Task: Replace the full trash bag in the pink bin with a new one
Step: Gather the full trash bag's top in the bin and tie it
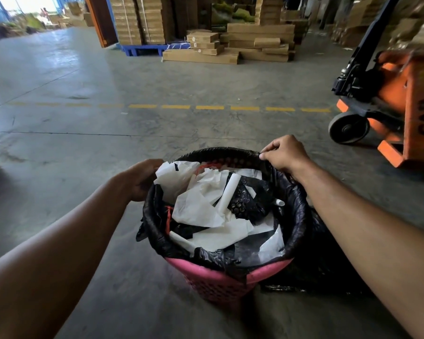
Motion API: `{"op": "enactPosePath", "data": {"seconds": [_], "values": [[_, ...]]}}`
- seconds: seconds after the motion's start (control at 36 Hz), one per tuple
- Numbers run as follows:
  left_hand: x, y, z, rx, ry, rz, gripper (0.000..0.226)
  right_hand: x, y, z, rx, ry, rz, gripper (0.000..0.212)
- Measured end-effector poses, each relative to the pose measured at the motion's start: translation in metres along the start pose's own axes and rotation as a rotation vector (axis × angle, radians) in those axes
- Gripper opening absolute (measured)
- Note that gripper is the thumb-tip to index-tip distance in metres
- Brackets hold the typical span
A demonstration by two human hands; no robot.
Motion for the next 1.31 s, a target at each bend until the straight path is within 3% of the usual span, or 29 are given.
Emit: {"op": "enactPosePath", "data": {"seconds": [0.11,0.19,0.28,0.36,0.44,0.5,0.56,0.64,0.72,0.75,0.81,0.89,0.97,1.03,1.14,1.25,1.31], "values": [[-0.007,0.003,0.008,-0.053,-0.005,0.007,0.038,-0.013,-0.007,0.003,-0.089,0.059,-0.363,0.006],[-0.016,-0.001,0.017,-0.110,0.005,0.027,0.036,-0.017,-0.011,0.006,-0.190,0.100,-0.510,0.012],[-0.021,0.007,0.014,-0.055,0.015,0.011,0.037,-0.017,-0.011,0.009,-0.211,0.111,-0.520,0.014],[-0.017,0.023,0.006,0.094,-0.043,-0.052,0.038,-0.017,-0.009,0.007,-0.148,0.120,-0.362,0.012],[-0.003,0.035,0.005,0.371,-0.199,-0.070,0.025,-0.015,-0.007,0.003,-0.040,0.077,-0.227,0.014],[0.014,0.037,0.006,0.548,-0.354,-0.117,0.030,-0.017,-0.009,0.005,-0.037,0.084,-0.205,0.011],[0.040,0.034,0.019,0.731,-0.565,-0.306,0.027,-0.019,-0.010,0.008,-0.069,0.113,-0.238,0.006],[0.075,0.011,0.046,0.791,-0.885,-0.604,0.020,-0.016,-0.004,0.012,-0.124,0.122,-0.399,0.011],[0.095,-0.009,0.070,0.705,-1.078,-0.710,0.018,-0.006,0.013,0.017,-0.186,0.075,-0.549,0.008],[0.096,-0.010,0.072,0.674,-1.070,-0.740,0.018,-0.003,0.022,0.018,-0.202,0.078,-0.532,0.004],[0.093,-0.001,0.071,0.632,-0.963,-0.792,0.028,0.004,0.040,0.023,-0.252,0.110,-0.342,0.019],[0.073,0.012,0.073,0.432,-0.624,-0.837,0.060,0.021,0.056,0.039,-0.415,0.090,0.109,0.038],[0.050,0.021,0.081,0.201,-0.425,-0.946,0.083,0.037,0.069,0.058,-0.484,0.039,0.351,0.025],[0.040,0.030,0.090,0.149,-0.371,-0.973,0.075,0.047,0.076,0.065,-0.463,-0.007,0.294,0.021],[0.030,0.046,0.107,0.134,-0.292,-0.773,0.029,0.067,0.084,0.076,-0.428,-0.138,-0.040,0.030],[0.029,0.048,0.122,0.134,-0.345,-0.322,0.030,0.065,0.101,0.093,-0.389,-0.265,-0.515,0.008],[0.035,0.040,0.132,0.178,-0.384,-0.225,0.020,0.057,0.118,0.091,-0.264,-0.261,-0.604,0.013]]}}
Point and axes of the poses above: each hand's wrist, its own z-axis away from the middle knuckle, its own y-axis out of the back of the hand, x = y × z, the point moved 7 cm from there along -z, towards the middle knuckle, and after that the axes turned 2 degrees about z, right-handed, at the moved point
